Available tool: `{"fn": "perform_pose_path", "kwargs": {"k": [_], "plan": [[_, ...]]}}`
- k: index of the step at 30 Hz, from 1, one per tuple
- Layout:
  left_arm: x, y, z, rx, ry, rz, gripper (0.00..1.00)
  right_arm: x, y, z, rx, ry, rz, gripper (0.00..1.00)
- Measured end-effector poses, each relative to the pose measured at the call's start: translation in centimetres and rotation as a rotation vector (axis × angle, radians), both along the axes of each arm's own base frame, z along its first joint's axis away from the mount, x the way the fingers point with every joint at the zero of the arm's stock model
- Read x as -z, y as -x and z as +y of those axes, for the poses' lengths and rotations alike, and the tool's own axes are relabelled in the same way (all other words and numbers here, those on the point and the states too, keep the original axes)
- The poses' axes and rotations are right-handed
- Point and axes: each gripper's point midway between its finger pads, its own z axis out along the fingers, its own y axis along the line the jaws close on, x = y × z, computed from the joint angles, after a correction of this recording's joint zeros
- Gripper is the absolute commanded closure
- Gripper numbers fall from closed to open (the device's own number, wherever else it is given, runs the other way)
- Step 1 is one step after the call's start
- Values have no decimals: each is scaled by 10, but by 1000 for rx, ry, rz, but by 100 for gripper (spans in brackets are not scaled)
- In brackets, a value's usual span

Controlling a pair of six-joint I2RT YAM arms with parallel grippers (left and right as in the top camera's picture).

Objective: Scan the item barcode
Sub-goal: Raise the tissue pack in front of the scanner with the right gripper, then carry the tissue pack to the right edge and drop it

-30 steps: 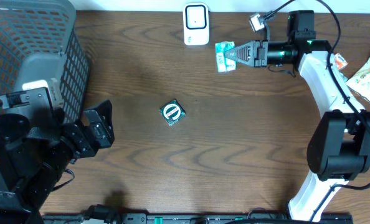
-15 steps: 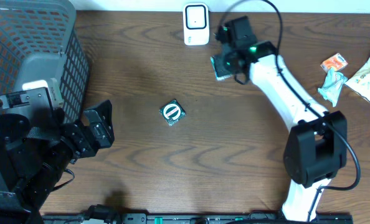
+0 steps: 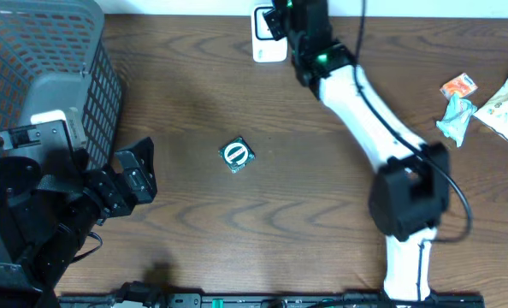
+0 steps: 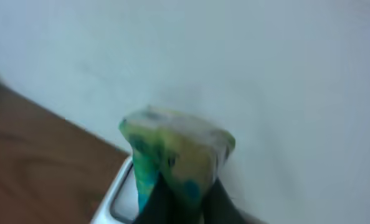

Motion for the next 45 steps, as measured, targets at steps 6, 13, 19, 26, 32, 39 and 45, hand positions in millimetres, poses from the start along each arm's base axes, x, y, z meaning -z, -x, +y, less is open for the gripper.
{"fn": "perform_pose_path", "kwargs": {"k": [6,13,19,26,32,39,45], "plan": [[0,0,0,0,0,-1,2,89,-27,10,-47,230,-12,99],[0,0,0,0,0,-1,2,130,-30,8,-58,355,15,99],[0,0,0,0,0,-1,2,124,-33,6,-39,344,-6,99],[0,0,0,0,0,0,2,106,-41,-13,109,234,14,99],[0,0,0,0,0,-1,2,113,-32,-76,278,140,195,99],[0,0,0,0,0,-1,2,107,0,-239,629,15,427,98],[0,0,0,0,0,0,2,131,56,-368,887,4,632,99]]}}
